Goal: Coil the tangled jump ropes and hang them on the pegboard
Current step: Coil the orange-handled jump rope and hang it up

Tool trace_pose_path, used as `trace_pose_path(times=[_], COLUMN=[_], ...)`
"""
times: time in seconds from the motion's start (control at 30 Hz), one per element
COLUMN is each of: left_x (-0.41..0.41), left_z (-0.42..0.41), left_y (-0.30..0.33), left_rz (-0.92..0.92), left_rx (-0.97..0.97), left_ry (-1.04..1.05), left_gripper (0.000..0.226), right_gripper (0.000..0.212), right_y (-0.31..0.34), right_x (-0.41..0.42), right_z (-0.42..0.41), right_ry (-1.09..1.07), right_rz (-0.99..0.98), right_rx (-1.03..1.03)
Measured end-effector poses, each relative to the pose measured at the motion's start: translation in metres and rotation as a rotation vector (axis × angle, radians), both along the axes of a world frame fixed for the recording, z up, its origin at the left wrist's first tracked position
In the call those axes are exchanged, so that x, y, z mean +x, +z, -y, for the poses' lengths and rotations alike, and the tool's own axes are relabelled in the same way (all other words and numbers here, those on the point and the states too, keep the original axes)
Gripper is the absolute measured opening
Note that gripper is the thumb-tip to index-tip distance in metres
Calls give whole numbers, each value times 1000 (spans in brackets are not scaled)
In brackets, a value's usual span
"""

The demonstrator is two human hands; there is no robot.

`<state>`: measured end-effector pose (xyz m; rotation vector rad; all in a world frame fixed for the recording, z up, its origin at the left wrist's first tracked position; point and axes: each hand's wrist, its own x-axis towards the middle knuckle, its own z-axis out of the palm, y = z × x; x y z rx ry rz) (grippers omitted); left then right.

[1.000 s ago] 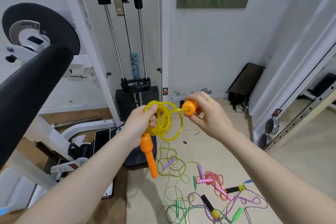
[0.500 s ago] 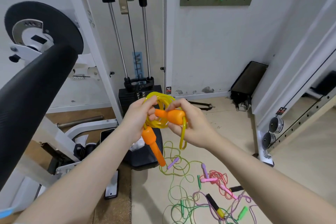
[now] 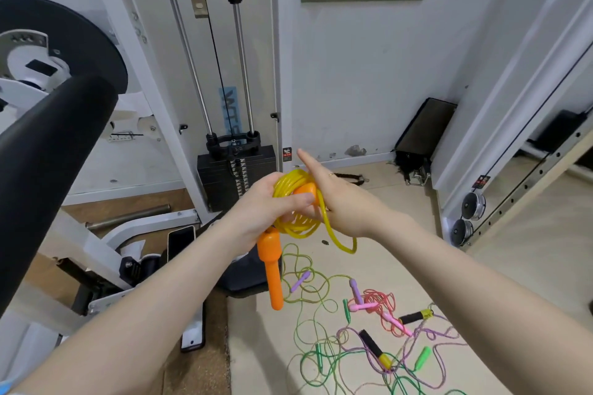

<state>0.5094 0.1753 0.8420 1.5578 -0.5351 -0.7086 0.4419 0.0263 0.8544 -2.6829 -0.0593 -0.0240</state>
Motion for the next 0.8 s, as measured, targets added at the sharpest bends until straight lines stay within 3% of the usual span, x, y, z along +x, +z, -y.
trace_pose_path(times=[0.2, 0.43, 0.5, 0.6, 0.7, 0.8], left_x=[-11, -12, -6, 4, 17, 22], left_z=[31, 80, 95, 119, 147, 180], left_y=[5, 4, 2, 2, 0, -3], left_rz=[120, 204, 283, 382, 331, 182], left_rx=[1, 10, 84, 137, 120, 40], left_ry=[14, -9, -12, 21, 79, 13], left_gripper=[40, 65, 66, 50, 34, 31], right_gripper=[68, 44, 46, 63, 35, 16], right_y=[4, 8, 9, 13, 13, 14], right_x=[5, 17, 20, 19, 19, 19], right_z=[17, 57, 79, 124, 168, 202], right_ry=[-214, -429, -389, -217, -164, -204], right_rz=[5, -3, 8, -58, -92, -94], right_rx=[-309, -363, -232, 85, 497, 730])
